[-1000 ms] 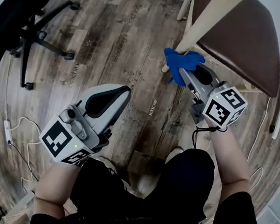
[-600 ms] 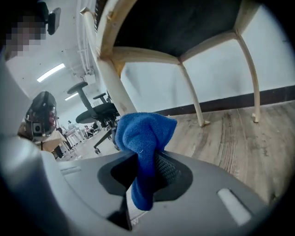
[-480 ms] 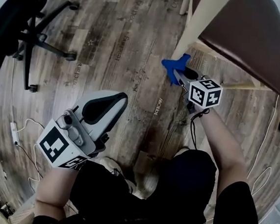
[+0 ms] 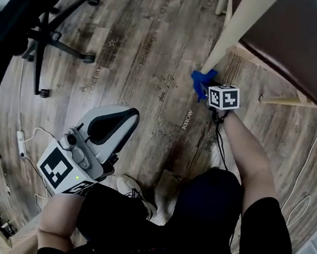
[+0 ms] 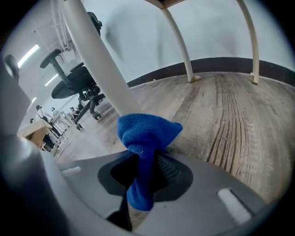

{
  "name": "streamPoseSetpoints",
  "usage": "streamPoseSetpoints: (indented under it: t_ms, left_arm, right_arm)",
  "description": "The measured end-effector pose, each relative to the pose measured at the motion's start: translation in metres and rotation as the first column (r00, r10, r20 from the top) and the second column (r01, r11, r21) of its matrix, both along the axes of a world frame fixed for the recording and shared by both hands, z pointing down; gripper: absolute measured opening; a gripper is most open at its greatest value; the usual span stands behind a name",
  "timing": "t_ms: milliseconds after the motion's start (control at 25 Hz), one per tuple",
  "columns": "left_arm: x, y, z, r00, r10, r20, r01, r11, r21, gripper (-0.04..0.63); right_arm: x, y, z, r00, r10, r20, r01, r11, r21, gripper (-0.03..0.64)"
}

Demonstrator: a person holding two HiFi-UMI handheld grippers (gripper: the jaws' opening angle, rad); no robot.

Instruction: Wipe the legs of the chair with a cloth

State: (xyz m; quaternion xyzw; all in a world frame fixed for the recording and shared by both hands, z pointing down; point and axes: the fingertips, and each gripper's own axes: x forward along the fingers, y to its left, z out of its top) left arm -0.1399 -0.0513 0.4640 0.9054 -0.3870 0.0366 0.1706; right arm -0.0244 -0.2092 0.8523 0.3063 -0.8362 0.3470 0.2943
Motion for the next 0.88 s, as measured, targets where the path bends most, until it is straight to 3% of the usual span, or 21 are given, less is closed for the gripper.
streamPoseSetpoints:
  t_ms: [280,440,720,880]
  left_arm:
    - [0.004,0.005,-0.002,1.0,0.007,0.009,-0.007,1.0,0.011,0.005]
    - [0.008,0.002,-0.007,1.0,0.024,0.002,-0.024,0.999,0.031,0.005]
    - [0.028,-0.007,-0.017,0.994,0.062,-0.086,-0.057,0.996,0.062,0.005]
    - [0.036,-0.01,-0.034,0.98,0.069,-0.188,-0.055,0.995,0.077,0.005]
  right_arm:
    - [0.001,0.003,-0.016,1.0,0.005,0.022,-0.005,1.0,0.013,0.087]
    - [0.001,0.004,-0.063,0.998,-0.012,0.059,0.004,0.991,0.136,0.087]
    - [-0.006,0.002,-0.181,0.976,-0.017,0.215,-0.056,0.944,0.326,0.087]
    - [-0.003,0.007,-0.256,0.956,-0.043,0.29,-0.084,0.908,0.41,0.087]
